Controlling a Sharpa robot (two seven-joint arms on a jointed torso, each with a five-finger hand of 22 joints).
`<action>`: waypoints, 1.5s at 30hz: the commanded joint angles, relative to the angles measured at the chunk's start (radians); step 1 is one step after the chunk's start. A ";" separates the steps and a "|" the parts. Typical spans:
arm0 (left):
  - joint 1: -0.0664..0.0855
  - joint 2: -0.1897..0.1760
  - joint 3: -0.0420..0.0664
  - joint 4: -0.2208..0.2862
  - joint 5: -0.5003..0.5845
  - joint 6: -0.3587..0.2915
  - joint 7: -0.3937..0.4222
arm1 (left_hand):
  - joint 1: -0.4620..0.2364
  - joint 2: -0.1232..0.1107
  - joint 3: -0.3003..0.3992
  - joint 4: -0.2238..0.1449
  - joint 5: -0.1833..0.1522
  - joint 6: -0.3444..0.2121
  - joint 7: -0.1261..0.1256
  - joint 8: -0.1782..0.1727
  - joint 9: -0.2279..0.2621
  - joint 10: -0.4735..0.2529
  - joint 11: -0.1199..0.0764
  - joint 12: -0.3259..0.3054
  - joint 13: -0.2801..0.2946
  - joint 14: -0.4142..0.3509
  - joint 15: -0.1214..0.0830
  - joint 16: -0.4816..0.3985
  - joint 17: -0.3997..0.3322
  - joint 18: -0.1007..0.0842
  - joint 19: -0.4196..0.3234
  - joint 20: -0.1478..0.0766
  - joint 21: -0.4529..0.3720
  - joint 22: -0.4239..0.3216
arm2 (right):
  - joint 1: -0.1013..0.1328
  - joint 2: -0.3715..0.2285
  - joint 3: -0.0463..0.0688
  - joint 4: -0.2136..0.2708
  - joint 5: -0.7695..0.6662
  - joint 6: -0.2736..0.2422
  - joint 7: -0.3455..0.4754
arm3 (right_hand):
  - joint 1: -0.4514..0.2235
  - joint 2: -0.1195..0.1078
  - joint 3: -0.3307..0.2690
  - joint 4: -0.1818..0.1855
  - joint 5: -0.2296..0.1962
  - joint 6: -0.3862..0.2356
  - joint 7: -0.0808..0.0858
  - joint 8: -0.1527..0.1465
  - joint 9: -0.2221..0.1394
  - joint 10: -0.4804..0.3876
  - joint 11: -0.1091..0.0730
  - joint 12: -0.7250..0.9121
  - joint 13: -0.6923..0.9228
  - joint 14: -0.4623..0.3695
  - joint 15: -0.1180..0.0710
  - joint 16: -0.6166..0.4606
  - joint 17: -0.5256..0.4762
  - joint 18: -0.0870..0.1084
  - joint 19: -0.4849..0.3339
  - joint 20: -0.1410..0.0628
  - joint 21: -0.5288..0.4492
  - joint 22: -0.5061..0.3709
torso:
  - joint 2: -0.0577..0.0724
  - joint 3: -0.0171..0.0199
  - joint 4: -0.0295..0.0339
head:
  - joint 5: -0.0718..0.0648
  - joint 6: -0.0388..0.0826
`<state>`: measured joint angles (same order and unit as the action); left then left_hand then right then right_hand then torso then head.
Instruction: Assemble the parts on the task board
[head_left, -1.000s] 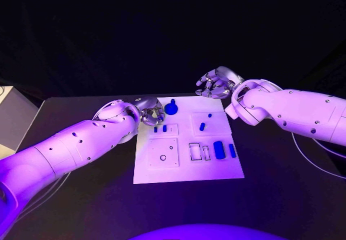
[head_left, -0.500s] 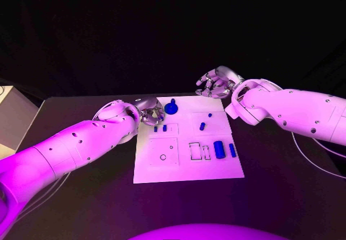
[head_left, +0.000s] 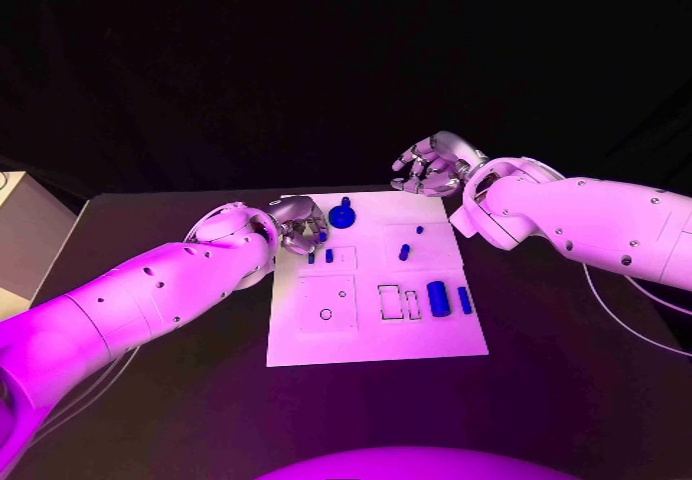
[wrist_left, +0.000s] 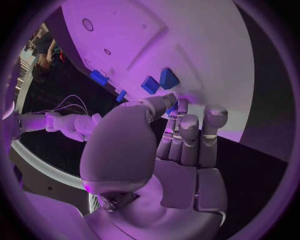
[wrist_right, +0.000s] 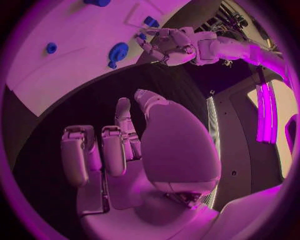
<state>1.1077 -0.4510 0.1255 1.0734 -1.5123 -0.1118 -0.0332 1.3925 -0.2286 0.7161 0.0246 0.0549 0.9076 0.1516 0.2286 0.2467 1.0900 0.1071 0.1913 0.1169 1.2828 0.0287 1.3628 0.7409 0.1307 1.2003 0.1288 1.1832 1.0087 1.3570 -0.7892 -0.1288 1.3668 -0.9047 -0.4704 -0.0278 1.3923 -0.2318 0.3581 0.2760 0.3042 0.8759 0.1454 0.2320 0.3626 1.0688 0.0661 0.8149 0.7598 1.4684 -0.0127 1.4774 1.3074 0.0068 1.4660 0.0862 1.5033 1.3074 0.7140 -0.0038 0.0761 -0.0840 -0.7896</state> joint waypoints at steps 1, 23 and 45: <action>0.000 0.000 0.000 0.002 0.008 0.012 -0.002 | -0.009 0.000 0.001 -0.005 -0.003 -0.009 -0.001 -0.007 -0.001 -0.011 0.001 -0.006 -0.001 -0.005 0.002 -0.002 0.000 0.001 -0.005 0.002 -0.005 0.001 | 0.000 0.000 0.001 0.001 -0.008 0.002 0.007 | -0.002 -0.005 0.004 0.000 0.005 0.001 0.004 0.001 0.001 -0.001 -0.007 -0.004 -0.001 0.063 -0.007 -0.004 0.095 0.012 0.083 -0.008 -0.003 0.204 | 0.000 -0.0003 -0.0003 | 0.000 -0.001; 0.000 -0.010 0.001 -0.005 0.007 -0.027 -0.014 | -0.013 -0.012 -0.001 -0.015 -0.003 -0.079 -0.010 -0.055 -0.022 -0.112 0.029 -0.034 -0.016 -0.039 0.025 -0.017 -0.061 0.012 -0.045 0.020 -0.042 -0.051 | 0.000 -0.004 0.001 0.002 -0.008 0.002 0.005 | -0.002 -0.005 0.004 0.000 0.005 0.001 0.004 0.001 0.001 -0.001 -0.007 -0.004 -0.001 0.063 -0.007 -0.004 0.095 0.012 0.083 -0.008 -0.003 0.204 | 0.000 0.0004 -0.0007 | -0.001 0.002; 0.000 -0.091 0.070 0.025 0.333 -0.099 0.086 | 0.006 0.010 -0.015 -0.021 -0.003 -0.032 0.017 -0.036 -0.023 -0.114 0.030 0.019 -0.025 -0.204 0.026 -0.134 -0.307 0.056 -0.217 0.018 -0.204 -0.252 | -0.001 -0.024 0.000 -0.001 -0.140 0.093 -0.006 | 0.016 -0.040 0.147 -0.069 -0.015 0.034 0.010 0.003 0.008 0.030 0.004 -0.408 -0.314 0.054 -0.001 -0.032 0.058 0.021 0.073 -0.002 -0.047 0.172 | -0.005 -0.0001 0.0007 | -0.006 0.017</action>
<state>1.1062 -0.5378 0.1931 1.0907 -1.3704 -0.1777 -0.0129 1.3971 -0.2241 0.6948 0.0037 0.0549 0.8717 0.1723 0.1921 0.2229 0.9694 0.1362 0.2097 0.0915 1.0749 0.0547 1.2246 0.4324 0.1779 0.9832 0.1480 0.9785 0.7589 1.3569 -0.8113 -0.1291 1.3657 -0.9544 -0.4279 -0.0347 1.4082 -0.2634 0.4995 0.2064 0.2920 0.9053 0.1564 0.2363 0.3687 1.0940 0.0701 0.4166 0.4532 1.4664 -0.0147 1.4467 1.3074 0.0161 1.4660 0.0862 1.4571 1.3078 0.7113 -0.0034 0.0755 -0.0855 -0.7766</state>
